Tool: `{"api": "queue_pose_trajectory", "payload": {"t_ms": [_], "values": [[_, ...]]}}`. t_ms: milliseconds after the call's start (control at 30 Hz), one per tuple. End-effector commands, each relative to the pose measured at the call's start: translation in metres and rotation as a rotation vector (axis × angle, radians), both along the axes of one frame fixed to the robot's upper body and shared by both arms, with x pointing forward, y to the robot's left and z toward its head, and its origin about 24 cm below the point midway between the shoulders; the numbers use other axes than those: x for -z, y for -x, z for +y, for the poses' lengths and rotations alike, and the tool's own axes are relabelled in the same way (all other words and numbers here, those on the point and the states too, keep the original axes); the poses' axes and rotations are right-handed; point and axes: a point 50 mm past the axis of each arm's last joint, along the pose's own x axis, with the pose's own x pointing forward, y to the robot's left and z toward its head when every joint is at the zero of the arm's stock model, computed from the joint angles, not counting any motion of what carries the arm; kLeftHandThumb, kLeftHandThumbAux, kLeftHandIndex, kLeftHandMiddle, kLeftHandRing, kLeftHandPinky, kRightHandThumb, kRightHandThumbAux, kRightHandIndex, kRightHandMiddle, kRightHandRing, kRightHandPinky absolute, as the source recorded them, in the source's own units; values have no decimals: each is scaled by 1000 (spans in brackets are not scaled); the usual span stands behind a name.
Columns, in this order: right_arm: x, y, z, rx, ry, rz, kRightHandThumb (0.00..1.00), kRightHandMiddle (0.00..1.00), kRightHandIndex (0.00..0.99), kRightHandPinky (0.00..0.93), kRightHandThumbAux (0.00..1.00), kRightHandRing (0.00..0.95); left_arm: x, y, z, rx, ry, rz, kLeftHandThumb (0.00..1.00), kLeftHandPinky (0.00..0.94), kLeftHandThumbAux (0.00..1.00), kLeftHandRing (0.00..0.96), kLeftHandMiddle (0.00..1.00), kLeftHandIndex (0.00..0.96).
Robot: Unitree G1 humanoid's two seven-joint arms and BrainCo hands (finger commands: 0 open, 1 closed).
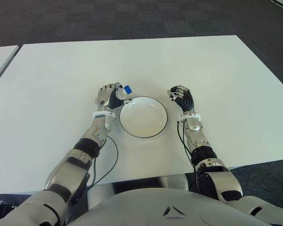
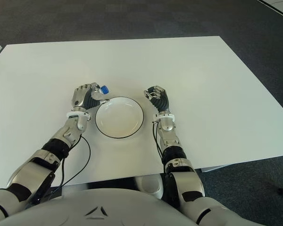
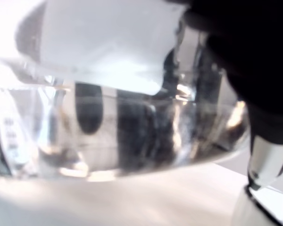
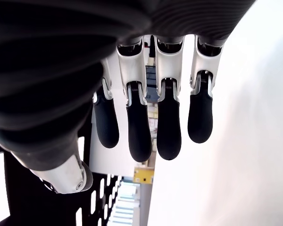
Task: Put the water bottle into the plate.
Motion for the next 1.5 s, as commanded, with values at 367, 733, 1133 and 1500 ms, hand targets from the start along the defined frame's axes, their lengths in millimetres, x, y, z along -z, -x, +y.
{"api": "queue_pose_trajectory", "payload": {"t_ms": [367,733,1133,1500], "values": [[7,3,0,13,-4,49,709,512,429,518,729,521,15,11,16,-171,91,-19,852,843,669,860,535,395],[8,3,1,10,3,51,708,511,428,520,729,516,7,8,25,-229,209,-103,853,844,669,859,534,396],[8,3,1,13,7,53,708,515,429,514,728,518,-4,7,32,-253,276,-203,852,853,669,867,534,396],[9,3,2,10,5,53,708,513,428,527,729,518,-38,8,35,-231,270,-342,852,854,669,872,534,397]]}}
